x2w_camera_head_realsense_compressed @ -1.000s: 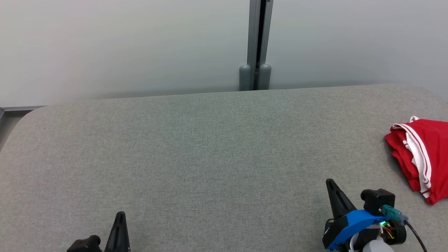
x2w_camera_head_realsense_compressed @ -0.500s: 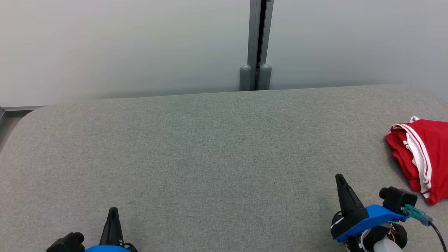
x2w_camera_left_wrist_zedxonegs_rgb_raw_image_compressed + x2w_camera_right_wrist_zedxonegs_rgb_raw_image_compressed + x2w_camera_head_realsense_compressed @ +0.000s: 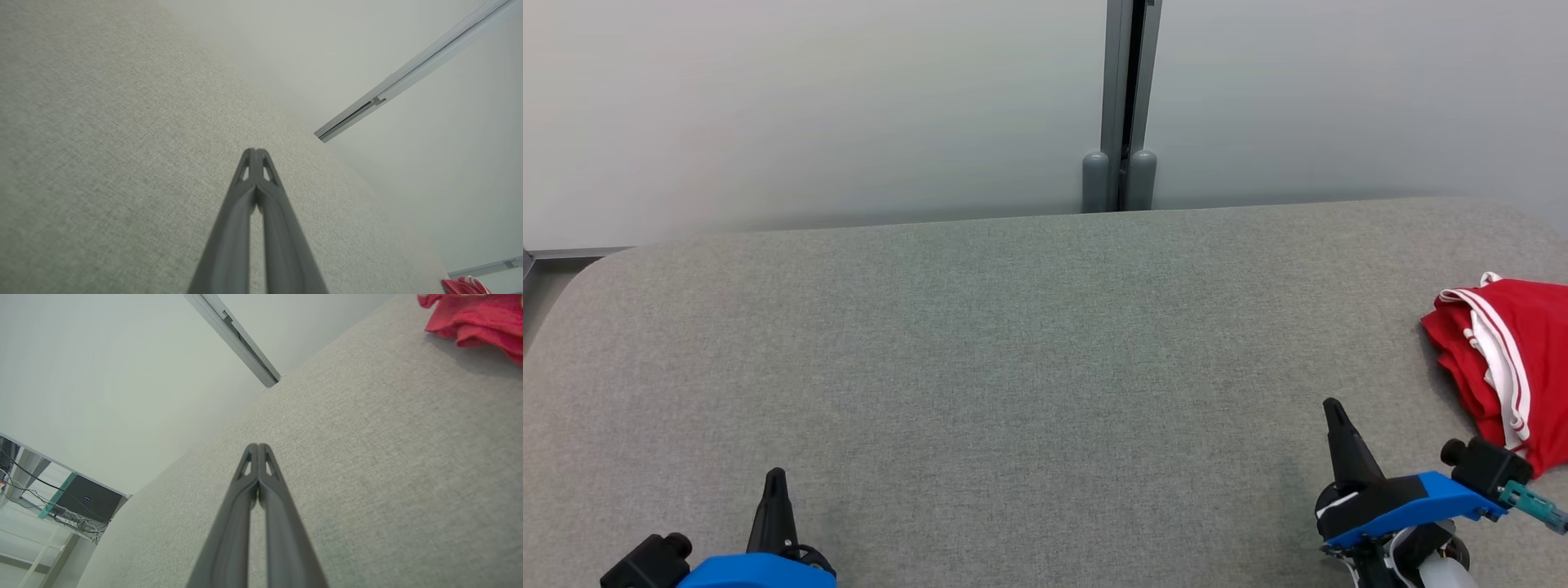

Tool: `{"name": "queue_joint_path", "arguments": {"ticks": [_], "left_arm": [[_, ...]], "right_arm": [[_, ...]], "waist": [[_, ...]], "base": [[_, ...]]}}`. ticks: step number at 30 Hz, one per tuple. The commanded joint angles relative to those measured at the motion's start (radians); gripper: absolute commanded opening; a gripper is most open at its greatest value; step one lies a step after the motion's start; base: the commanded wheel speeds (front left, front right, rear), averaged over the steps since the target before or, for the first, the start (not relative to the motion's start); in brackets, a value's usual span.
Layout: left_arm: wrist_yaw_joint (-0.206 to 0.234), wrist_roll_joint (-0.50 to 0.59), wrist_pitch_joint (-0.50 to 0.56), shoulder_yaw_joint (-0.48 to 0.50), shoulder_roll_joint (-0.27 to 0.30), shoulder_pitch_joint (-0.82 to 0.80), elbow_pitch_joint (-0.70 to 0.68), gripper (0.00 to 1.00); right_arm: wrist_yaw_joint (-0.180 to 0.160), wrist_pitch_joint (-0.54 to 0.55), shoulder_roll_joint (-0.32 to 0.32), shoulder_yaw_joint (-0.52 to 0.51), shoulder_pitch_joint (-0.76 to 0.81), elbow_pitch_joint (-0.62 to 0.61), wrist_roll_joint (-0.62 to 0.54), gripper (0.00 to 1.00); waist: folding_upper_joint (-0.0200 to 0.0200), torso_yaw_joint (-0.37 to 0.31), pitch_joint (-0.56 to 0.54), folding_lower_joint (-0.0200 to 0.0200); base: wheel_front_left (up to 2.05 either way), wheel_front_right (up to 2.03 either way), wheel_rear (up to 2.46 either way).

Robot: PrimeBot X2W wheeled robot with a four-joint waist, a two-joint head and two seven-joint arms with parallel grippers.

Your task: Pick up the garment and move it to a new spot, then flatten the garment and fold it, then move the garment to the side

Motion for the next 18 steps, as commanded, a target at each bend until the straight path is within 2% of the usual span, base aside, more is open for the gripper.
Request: {"name": "queue_joint_path", "arguments": {"ticks": [1, 18], "left_arm": [[-0.006, -0.033, 0.010, 0.005, 0.002, -0.035, -0.019, 0.00], [-0.018, -0.237, 0.066, 0.030, 0.002, -0.059, -0.042, 0.00]], "right_arm": [[0.000, 0.010, -0.003, -0.007, 0.002, -0.025, 0.036, 0.00], [0.000, 0.066, -0.003, -0.037, 0.023, -0.086, 0.253, 0.00]], "waist": [[0.0000, 0.000, 0.000, 0.0000], [0.0000, 0.001, -0.001, 0.0000]], "base": [[0.00, 0.00, 0.00], [0.00, 0.00, 0.00]]}}
